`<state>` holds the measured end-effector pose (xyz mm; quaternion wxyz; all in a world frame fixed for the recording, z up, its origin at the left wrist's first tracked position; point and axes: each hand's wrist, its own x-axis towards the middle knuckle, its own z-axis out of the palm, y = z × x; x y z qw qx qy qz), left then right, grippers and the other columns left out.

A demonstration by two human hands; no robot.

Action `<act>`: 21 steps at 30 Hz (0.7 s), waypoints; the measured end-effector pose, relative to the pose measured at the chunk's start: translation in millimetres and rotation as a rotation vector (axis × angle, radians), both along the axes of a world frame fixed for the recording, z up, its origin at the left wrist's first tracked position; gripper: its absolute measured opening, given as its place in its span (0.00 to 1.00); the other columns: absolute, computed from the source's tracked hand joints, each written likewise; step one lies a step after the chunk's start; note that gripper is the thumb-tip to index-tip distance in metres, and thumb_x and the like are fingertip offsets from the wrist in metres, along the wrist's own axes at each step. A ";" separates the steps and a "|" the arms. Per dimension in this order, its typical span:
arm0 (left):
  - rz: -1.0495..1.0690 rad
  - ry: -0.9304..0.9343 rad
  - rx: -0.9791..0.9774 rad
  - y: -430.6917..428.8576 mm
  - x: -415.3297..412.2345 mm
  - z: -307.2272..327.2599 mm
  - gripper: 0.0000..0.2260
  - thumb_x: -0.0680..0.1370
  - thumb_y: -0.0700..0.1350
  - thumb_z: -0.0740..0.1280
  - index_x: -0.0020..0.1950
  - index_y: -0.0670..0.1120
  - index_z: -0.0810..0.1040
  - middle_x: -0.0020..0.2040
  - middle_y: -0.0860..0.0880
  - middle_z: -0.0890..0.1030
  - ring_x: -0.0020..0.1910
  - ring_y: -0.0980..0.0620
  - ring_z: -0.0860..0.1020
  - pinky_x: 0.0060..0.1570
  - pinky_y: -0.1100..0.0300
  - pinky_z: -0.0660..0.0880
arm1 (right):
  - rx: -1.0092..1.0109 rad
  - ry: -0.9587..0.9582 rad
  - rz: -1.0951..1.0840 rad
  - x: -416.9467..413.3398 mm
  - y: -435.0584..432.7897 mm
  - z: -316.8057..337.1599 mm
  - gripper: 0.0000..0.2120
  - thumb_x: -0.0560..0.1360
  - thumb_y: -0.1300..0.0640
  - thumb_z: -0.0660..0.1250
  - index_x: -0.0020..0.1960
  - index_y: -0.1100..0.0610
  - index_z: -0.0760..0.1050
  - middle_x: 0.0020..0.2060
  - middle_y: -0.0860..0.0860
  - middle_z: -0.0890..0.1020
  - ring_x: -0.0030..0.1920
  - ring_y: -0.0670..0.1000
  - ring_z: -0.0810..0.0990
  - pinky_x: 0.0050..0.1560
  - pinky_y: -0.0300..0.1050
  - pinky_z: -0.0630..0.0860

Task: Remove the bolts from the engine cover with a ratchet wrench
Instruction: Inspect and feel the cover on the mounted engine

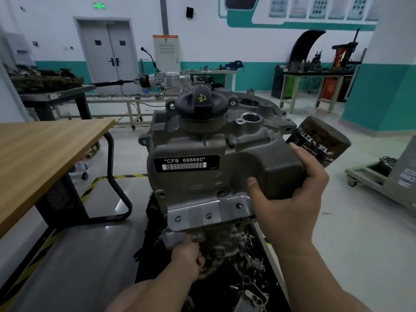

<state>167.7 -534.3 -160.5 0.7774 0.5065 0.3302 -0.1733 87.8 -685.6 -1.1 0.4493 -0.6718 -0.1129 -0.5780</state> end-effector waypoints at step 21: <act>-0.235 0.102 0.085 9.1 8.1 18.0 0.23 0.75 0.63 0.66 0.42 0.42 0.72 0.25 0.49 0.69 0.16 0.57 0.58 0.18 0.69 0.56 | 0.035 0.198 -0.053 28.7 -28.2 13.7 0.33 0.65 0.56 0.75 0.65 0.50 0.64 0.52 0.17 0.65 0.51 0.24 0.71 0.43 0.18 0.67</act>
